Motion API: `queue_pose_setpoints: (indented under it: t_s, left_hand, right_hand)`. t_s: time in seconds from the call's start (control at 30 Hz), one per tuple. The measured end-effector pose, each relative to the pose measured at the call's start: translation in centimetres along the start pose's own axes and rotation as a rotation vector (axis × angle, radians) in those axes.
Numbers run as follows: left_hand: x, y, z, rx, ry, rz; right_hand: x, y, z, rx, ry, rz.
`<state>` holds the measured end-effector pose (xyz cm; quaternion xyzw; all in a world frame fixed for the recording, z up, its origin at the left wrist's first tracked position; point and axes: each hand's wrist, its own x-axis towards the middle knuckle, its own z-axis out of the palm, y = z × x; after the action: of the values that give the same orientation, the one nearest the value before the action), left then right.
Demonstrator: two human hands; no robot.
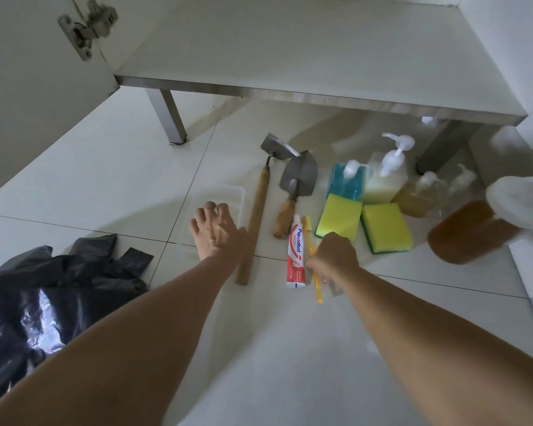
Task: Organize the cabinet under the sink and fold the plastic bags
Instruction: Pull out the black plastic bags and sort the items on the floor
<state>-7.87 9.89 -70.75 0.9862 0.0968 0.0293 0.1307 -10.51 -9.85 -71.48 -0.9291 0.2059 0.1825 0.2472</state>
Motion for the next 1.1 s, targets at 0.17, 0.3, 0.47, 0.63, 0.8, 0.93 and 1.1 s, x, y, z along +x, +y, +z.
queue_pose_setpoints:
  t_s: [0.17,0.3,0.47,0.63,0.8,0.93,1.1]
  left_hand:
    - [1.5,-1.6,-0.5,-0.016,-0.034,-0.160]
    - [1.6,-3.0,-0.9,-0.081,-0.130,-0.290]
    - [1.1,-4.3,-0.8,-0.193,-0.221,-0.340]
    - [0.6,-5.0,-0.6,-0.271,-0.238,-0.374]
    - [0.3,-5.4,-0.4,-0.325,-0.226,-0.408]
    - [0.0,-5.5,-0.6,-0.357,-0.215,-0.416]
    - [0.3,-6.1,-0.5,-0.437,-0.147,-0.477]
  right_hand:
    - [0.0,-1.1,0.0,0.118,0.012,0.032]
    - [-0.3,-2.1,0.4,0.121,0.016,0.038]
    - [-0.6,-2.3,0.6,0.034,0.059,0.048]
    - [-0.5,-2.8,0.8,0.104,0.084,0.115]
    - [-0.6,-3.0,1.7,0.149,0.080,0.138]
    - [-0.3,-3.1,2.0,0.170,0.073,0.145]
    - [0.3,-3.2,2.2,0.198,0.031,0.161]
